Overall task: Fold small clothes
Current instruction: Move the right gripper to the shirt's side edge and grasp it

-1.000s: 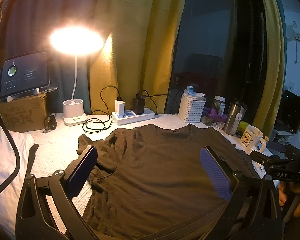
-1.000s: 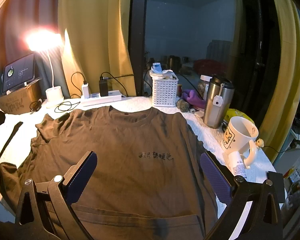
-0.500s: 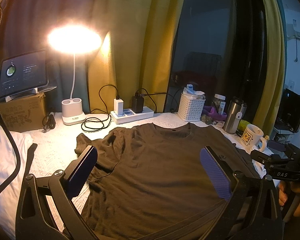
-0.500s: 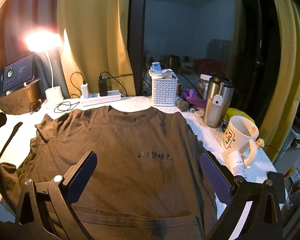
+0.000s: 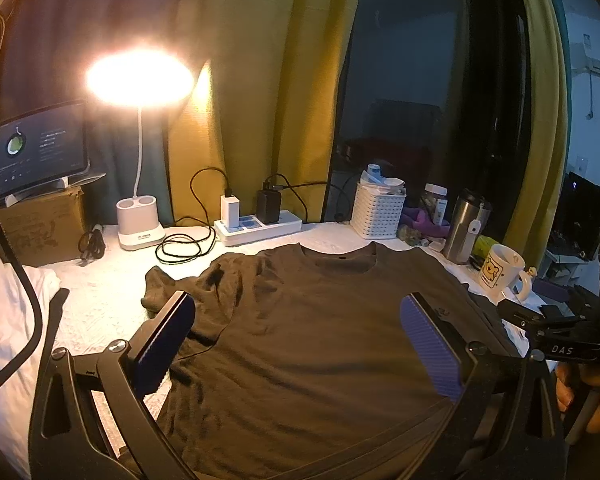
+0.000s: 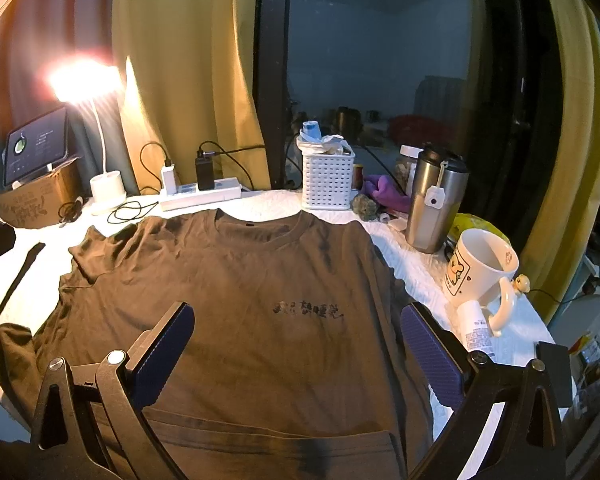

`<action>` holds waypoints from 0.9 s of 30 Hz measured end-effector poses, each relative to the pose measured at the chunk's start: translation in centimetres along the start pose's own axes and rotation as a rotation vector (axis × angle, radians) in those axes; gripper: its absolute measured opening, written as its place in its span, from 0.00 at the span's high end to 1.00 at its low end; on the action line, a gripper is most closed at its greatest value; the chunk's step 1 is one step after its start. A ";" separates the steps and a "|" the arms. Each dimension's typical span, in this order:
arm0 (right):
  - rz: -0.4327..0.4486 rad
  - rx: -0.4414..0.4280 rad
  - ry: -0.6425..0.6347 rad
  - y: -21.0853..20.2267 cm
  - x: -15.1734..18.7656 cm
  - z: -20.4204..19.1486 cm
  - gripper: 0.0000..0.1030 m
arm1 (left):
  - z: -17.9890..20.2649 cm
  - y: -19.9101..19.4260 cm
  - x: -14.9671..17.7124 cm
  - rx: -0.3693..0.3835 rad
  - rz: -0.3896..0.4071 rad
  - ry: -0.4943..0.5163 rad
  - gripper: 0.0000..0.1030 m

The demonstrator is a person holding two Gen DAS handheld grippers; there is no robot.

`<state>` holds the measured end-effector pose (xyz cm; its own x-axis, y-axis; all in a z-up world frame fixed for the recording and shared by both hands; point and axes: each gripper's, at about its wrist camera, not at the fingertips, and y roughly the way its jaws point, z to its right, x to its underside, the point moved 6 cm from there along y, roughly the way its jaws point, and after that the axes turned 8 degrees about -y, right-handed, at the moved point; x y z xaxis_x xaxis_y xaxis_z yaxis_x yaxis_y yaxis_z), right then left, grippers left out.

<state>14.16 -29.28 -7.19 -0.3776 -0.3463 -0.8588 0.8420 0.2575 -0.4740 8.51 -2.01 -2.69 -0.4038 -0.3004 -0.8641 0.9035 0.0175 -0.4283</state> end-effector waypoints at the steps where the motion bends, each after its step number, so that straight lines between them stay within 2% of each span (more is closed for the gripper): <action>1: -0.001 -0.001 0.001 0.0 0.0 0.0 0.00 | 0.0 0.0 0.0 0.000 -0.001 0.000 0.02; 10: -0.013 -0.006 0.021 1.1 1.0 1.6 0.00 | 1.1 1.0 0.1 -0.004 -0.028 0.014 0.02; 13: -0.031 0.024 0.038 1.7 1.5 2.9 0.00 | 1.5 1.6 0.2 -0.007 -0.042 0.021 0.02; 22: -0.107 0.157 0.106 4.6 4.3 10.2 0.00 | 2.5 4.6 0.7 -0.017 -0.096 0.028 0.02; 27: -0.143 0.168 0.121 6.7 5.2 12.9 0.00 | 2.8 6.7 1.2 -0.024 -0.135 0.026 0.02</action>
<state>22.80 -40.97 -12.28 -0.5321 -0.2551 -0.8073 0.8253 0.0567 -0.5619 14.47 -4.95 -5.86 -0.5253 -0.2769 -0.8046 0.8371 0.0019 -0.5471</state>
